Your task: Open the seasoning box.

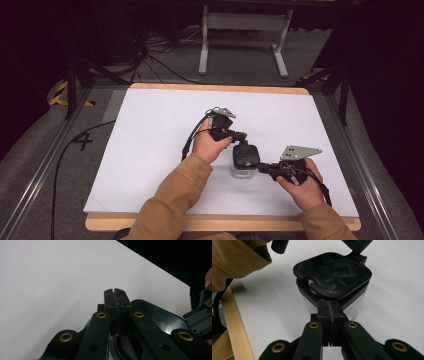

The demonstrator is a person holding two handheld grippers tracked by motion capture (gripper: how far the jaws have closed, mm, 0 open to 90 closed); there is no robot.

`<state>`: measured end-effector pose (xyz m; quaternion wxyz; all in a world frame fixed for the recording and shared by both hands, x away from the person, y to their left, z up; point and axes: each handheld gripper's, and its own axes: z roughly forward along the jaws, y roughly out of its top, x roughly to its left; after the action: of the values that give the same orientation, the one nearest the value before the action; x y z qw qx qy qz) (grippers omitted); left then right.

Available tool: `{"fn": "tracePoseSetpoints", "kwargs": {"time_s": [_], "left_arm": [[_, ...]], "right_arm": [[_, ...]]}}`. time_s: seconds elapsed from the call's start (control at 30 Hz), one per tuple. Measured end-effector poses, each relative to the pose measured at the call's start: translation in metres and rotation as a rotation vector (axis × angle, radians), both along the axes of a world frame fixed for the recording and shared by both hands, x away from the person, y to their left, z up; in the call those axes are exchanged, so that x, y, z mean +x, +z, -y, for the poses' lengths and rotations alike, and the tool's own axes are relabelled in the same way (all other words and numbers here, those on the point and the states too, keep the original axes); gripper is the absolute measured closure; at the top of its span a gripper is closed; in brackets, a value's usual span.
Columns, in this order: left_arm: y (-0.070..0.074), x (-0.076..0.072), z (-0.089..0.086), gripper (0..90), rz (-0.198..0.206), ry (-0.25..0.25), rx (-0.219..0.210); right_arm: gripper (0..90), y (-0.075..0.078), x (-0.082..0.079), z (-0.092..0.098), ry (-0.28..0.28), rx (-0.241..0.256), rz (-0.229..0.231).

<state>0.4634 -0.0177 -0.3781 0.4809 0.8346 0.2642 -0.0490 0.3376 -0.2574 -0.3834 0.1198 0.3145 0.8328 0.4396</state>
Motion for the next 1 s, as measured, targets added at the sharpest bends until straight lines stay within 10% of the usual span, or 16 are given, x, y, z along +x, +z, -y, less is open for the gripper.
{"fn": "tracePoseSetpoints", "kwargs": {"time_s": [0.5, 1.0], "left_arm": [[0.038, -0.033, -0.031, 86.6, 0.065, -0.006, -0.052], [0.047, -0.076, -0.030, 89.0, 0.036, -0.151, 0.089]], "right_arm": [[89.4, 0.011, 0.005, -0.004, 0.018, 0.033, 0.045], [89.4, 0.024, 0.021, -0.009, 0.023, 0.092, 0.104]]}}
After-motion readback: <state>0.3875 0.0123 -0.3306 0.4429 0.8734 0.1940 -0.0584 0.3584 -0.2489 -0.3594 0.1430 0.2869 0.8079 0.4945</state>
